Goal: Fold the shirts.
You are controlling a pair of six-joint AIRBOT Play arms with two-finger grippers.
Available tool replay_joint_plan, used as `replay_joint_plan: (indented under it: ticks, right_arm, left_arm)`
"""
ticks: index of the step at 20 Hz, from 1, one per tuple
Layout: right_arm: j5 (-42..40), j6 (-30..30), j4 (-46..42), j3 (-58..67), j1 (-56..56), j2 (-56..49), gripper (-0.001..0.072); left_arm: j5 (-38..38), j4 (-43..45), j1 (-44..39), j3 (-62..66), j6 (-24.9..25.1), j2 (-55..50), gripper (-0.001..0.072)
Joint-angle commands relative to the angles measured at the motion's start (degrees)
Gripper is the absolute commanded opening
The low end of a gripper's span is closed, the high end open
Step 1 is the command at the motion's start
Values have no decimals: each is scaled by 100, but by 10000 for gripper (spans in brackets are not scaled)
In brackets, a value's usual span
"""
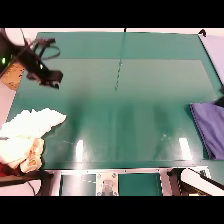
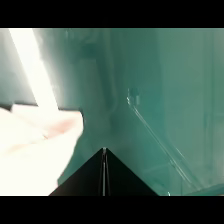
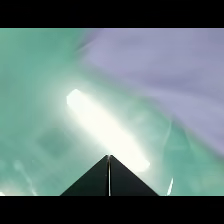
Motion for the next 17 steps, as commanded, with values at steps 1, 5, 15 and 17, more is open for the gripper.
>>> replay_joint_plan:
  ticks: [1, 5, 15, 17]
  right_arm:
    - [-841, 70, 55, -1126, 1860, 439, 12]
    - [-1368, 214, 175, -1690, 3071, 518, 12]
    - [-1344, -11, 192, -1687, 3504, 518, 14]
    - [-1344, -11, 192, -1687, 3504, 518, 14]
  left_arm:
    - [780, -317, 2, -2111, -79, 1108, 28]
    - [1126, -623, 2, -3045, -72, 1473, 28]
    - [1425, -802, 4, -3040, -247, 1469, 29]
    - [1425, -802, 4, -3040, -295, 1469, 29]
